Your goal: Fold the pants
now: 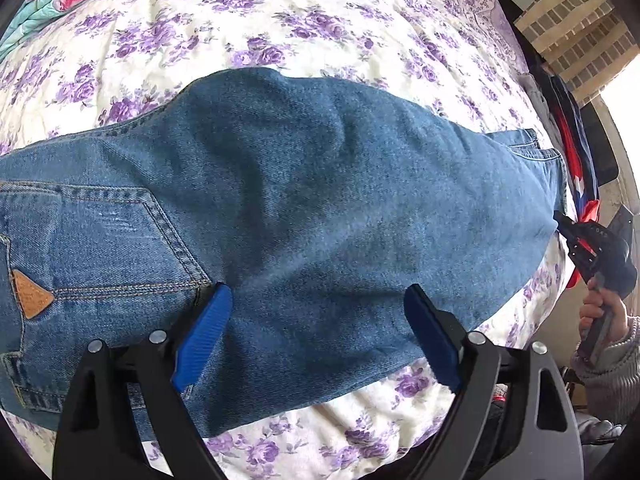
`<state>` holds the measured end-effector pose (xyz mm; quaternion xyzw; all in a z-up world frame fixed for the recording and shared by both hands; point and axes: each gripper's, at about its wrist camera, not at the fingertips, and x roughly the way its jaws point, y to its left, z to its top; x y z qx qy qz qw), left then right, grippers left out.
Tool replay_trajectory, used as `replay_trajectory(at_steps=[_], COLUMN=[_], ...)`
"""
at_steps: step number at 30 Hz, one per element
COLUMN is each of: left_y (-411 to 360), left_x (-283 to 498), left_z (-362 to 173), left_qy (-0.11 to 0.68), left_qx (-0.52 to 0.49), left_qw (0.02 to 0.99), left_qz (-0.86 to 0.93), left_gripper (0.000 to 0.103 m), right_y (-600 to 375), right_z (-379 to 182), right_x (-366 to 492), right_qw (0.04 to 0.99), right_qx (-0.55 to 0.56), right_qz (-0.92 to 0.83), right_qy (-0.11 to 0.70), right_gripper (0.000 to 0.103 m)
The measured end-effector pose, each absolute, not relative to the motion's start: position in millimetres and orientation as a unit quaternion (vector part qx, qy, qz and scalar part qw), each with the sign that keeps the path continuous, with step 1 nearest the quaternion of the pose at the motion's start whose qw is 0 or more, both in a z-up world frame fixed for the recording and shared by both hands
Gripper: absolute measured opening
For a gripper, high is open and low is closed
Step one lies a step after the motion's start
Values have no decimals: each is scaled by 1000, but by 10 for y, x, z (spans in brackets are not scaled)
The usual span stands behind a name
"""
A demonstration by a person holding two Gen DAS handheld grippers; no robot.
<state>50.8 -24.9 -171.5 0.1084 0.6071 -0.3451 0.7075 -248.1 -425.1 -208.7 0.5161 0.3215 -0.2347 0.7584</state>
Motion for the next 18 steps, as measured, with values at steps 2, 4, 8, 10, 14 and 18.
replay_trajectory(at_steps=[2,4,8,10,14,18], left_y=[-252,-246,-170,-125,-170,-178], left_x=[502,487,465,490,459,446], left_z=[-1709,-1686,-1564,-1488,-1423,-1661], left_qy=[606,605,593,589,583,615], left_qx=[110,112,106,86,76,98], left_qw=[708,711,729,735,736,718], left_qz=[-345,-341,-326,-325,-335,-312], left_gripper=[85,85,84,84,84,80], right_y=[-4234,-4227,-4128,-4004,-3456,-2698], right_z=[-2091,-1965,-1355,-1121,-1069,-1244], right_x=[-2480,-2451,-2517,-2318,-1480,-808], right_qw=[764,770,821,852,874,858], right_qx=[505,484,393,351,300,259], right_qz=[-235,-231,-255,-213,-44,105], right_qy=[325,346,326,325,380,432], right_gripper=[5,7,15,15,15,15])
